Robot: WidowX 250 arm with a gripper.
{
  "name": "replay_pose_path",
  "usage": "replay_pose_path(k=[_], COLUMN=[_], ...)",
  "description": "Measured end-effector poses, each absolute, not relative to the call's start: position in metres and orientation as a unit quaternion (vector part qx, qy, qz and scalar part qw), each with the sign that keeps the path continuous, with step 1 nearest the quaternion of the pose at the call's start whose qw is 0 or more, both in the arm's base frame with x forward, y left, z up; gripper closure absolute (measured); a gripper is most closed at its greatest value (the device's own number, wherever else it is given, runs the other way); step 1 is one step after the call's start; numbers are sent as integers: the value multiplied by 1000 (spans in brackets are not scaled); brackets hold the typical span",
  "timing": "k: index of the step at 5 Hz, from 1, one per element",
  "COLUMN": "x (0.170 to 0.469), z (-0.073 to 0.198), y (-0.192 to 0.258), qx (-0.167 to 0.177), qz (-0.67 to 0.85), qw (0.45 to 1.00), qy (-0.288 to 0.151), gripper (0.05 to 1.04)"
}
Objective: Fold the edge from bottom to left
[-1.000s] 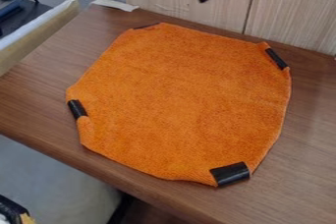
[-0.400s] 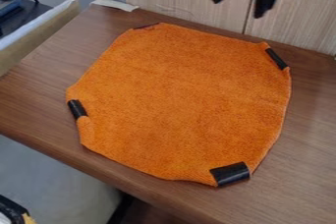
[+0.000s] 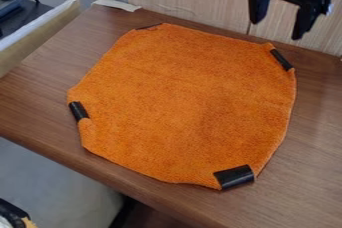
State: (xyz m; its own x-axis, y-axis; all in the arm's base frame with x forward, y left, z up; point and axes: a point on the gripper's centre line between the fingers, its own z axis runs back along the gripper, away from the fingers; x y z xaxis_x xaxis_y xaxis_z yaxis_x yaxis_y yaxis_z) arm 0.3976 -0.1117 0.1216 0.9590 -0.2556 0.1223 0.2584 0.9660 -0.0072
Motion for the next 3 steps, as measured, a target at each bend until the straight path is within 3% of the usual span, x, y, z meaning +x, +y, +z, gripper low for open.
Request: replay_pose_path(k=[3], x=[433], z=[54], y=[-129], qx=[-8], qz=[-109], qw=[993], qy=[-38], gripper=[85])
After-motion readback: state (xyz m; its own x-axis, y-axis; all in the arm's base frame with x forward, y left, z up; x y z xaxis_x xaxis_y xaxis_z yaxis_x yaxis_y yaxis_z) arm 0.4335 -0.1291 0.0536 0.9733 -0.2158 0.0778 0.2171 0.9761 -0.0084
